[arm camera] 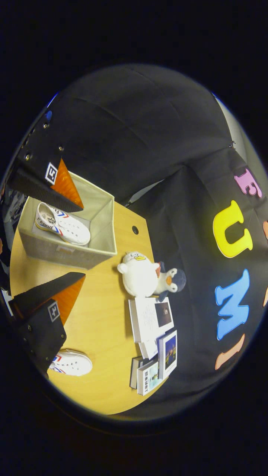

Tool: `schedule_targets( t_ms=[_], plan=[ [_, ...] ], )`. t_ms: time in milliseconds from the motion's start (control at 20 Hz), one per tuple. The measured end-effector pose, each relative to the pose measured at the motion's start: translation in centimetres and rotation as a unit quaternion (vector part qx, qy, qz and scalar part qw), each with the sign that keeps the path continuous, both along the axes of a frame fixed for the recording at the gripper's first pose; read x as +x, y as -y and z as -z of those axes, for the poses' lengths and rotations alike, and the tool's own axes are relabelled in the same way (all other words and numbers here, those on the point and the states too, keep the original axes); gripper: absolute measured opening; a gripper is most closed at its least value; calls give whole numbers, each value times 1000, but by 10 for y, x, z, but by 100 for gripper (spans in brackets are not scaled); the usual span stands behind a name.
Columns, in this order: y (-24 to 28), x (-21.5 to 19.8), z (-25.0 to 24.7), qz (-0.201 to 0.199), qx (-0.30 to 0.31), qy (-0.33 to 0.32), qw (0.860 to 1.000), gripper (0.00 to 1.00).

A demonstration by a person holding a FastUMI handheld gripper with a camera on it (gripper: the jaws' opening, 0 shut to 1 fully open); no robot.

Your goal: Open the storage box then place both shoes into the box .Put the left shoe in first, then the right shoe, with the right side of both shoes facing outward in a uniform manner.

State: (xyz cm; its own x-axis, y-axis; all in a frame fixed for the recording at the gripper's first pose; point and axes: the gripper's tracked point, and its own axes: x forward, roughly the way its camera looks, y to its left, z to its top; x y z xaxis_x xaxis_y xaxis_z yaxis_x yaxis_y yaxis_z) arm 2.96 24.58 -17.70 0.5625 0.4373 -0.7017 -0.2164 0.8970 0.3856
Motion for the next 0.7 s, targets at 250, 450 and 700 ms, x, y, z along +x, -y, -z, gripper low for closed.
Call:
schedule_targets(
  t_ms=[250,450,700],
  plan=[
    [65,-3,4,41,-9,-6,999,98],
    [122,-6,14,79,-24,-12,997,98],
    [184,-8,36,116,-56,-20,991,98]
  ],
)
